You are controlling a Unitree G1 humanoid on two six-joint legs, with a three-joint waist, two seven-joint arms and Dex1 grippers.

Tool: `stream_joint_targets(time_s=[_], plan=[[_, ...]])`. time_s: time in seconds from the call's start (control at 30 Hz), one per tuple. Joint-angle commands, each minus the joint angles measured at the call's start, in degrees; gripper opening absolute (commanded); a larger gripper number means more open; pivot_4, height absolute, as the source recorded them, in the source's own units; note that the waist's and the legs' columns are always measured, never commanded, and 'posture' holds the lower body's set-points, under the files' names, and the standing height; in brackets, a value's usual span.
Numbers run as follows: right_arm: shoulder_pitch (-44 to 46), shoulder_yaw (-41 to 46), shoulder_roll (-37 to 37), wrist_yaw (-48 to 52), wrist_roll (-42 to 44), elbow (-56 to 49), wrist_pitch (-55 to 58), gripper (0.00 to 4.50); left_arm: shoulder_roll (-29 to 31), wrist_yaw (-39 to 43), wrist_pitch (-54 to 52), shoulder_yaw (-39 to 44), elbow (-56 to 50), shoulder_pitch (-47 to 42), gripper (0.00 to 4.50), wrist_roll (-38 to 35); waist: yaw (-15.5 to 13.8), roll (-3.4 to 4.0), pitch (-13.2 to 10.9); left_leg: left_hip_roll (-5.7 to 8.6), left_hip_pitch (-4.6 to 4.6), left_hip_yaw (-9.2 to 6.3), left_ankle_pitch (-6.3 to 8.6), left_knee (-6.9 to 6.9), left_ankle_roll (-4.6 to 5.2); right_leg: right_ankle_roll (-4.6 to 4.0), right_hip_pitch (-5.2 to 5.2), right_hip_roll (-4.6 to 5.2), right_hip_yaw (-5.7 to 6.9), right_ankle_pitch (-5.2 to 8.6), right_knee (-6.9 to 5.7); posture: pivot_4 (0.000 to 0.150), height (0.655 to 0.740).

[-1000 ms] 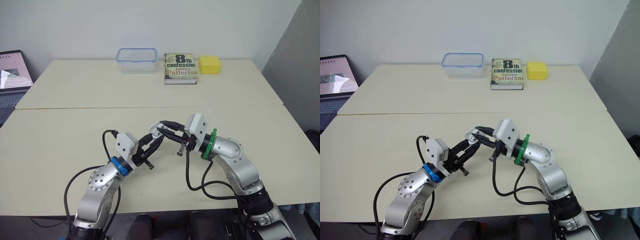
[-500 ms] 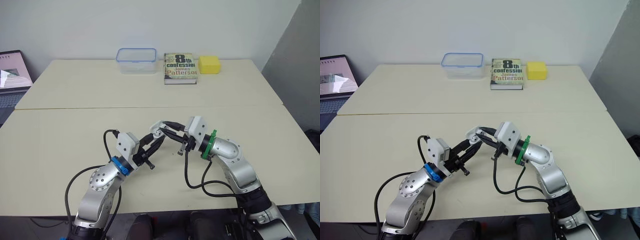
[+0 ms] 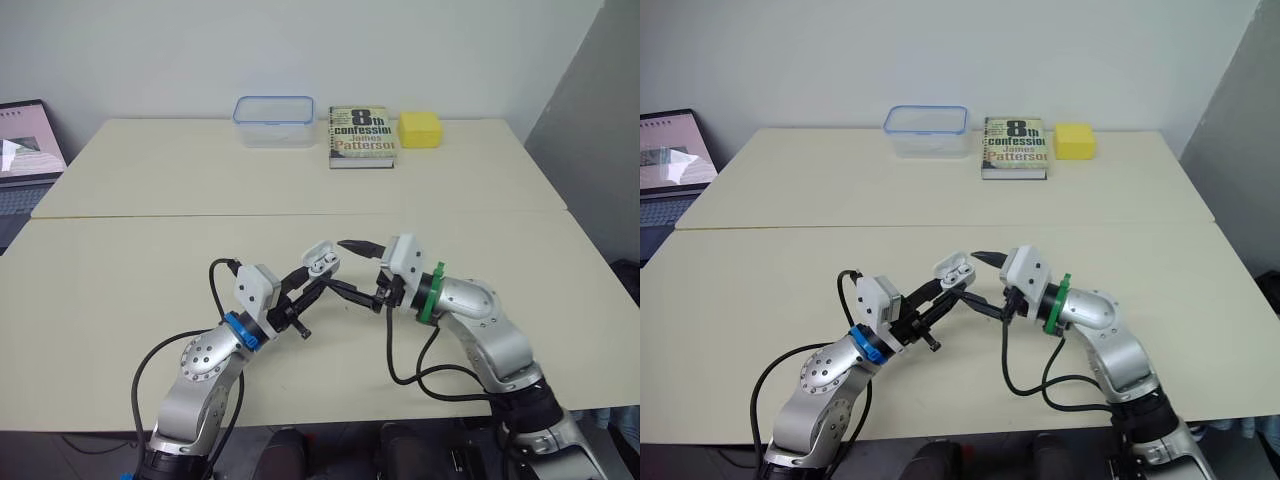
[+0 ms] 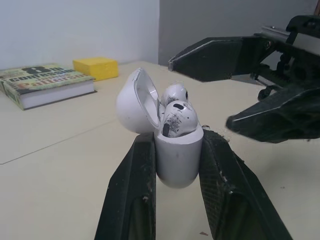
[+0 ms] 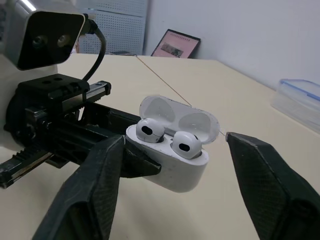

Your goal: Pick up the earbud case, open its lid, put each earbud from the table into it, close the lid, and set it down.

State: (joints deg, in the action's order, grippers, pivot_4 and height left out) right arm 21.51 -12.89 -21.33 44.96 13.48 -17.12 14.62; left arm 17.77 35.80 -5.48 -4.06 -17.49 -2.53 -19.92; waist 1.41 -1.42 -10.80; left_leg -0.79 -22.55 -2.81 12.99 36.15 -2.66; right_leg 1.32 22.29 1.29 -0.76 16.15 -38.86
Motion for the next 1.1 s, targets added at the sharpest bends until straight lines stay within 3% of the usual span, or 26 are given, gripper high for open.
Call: stream_joint_targets(time_s=[0.03,0.2,0.4,0.63,0.73,0.97,1.1], plan=[[-0.13,5.36,-4.42,2.21,4.4,-5.85,2.56,3.18,-0.17,0.72,1.68,0.29,-0.98,-0.84,0.81,-0.45,0.01,0.0,0.0,0.01,0.0,0.01,0.0,0.0,0.0,0.0,0.0,0.01,-0.01,0.0,0.01,0.15,0.74],[0.41,9.65,-9.71,2.63,7.63,-8.07,6.96,3.18,0.38,3.63,0.58,-0.28,-0.33,-1.66,0.81,-2.15,0.04,0.0,0.0,0.0,0.02,0.08,0.0,0.0,0.0,0.0,0.0,-0.03,0.02,0.0,0.0,0.15,0.74],[2.81,14.77,-15.83,2.26,10.43,-7.89,13.47,3.18,3.78,11.37,-11.6,-0.28,0.93,-7.34,0.81,-11.79,0.12,0.0,0.0,0.0,0.01,0.08,0.0,0.0,0.01,0.0,0.0,-0.07,0.05,0.01,-0.03,0.15,0.74],[6.81,14.16,-24.97,11.17,14.4,-4.03,19.39,3.18,8.03,22.05,-21.49,-3.33,0.48,-14.72,0.81,-18.54,0.16,0.01,-0.02,0.01,-0.06,0.12,0.0,-0.01,0.01,0.0,0.02,-0.06,0.04,0.01,0.06,0.15,0.74],[9.57,11.55,-26.62,14.92,14.3,-1.77,20.12,2.55,8.83,25.35,-22.38,-4.69,0.7,-16.96,0.81,-18.83,0.28,0.01,-0.01,0.0,0.01,0.16,0.0,0.0,0.01,0.0,0.02,-0.08,0.05,0.01,0.01,0.15,0.74],[17.57,5.02,-27.16,22.27,13.68,3.58,22.88,0.01,8.33,28.06,-22.13,-6.59,0.75,-18.38,0.81,-17.69,0.3,0.01,-0.02,-0.02,-0.04,0.11,0.0,-0.02,0.01,-0.01,0.03,-0.11,0.03,0.02,0.05,0.15,0.74],[20.68,3.17,-26.39,25.7,15.03,4.48,24.78,0.0,8.39,28.81,-21.77,-7.26,0.78,-18.52,0.81,-16.94,0.3,0.02,-0.03,-0.02,-0.06,0.11,0.0,-0.02,0.01,-0.01,0.05,-0.09,0.02,0.02,0.07,0.15,0.74]])
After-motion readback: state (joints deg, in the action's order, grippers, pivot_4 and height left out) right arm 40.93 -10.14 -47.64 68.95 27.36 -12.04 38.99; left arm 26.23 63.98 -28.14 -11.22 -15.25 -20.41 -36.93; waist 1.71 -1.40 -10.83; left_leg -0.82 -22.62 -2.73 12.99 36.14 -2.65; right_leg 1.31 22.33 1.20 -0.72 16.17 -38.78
